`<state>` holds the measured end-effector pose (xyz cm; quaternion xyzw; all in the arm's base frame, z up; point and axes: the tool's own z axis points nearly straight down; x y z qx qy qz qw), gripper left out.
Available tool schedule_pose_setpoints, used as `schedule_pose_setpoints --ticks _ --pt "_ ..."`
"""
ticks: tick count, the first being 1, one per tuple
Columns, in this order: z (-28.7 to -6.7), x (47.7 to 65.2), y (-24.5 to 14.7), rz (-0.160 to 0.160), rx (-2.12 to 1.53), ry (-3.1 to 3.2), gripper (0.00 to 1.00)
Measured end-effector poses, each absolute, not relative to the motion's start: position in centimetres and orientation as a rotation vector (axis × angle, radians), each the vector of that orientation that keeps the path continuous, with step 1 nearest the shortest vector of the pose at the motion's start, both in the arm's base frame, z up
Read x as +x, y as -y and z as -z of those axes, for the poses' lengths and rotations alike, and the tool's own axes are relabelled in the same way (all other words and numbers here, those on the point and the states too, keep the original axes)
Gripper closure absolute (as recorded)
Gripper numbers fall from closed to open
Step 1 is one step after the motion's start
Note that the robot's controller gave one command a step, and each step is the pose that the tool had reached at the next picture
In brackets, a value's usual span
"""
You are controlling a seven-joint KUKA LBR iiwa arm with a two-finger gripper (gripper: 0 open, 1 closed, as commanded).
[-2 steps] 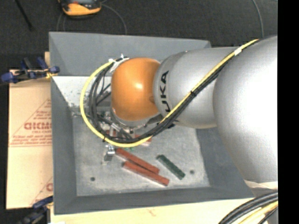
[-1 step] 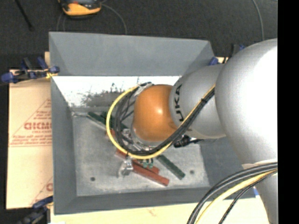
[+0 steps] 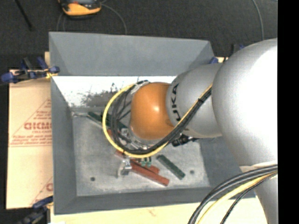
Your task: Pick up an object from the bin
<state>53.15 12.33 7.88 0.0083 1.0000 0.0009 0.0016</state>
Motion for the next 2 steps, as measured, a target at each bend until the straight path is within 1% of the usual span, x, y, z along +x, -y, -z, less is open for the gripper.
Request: schedule_pose_setpoints --ticks 1,2 --pt "-7.64 53.1 -7.28 -0.021 0.019 -3.129 0.0" --pt "-7.9 52.94 -7.27 0.003 0.134 -3.141 1.0"
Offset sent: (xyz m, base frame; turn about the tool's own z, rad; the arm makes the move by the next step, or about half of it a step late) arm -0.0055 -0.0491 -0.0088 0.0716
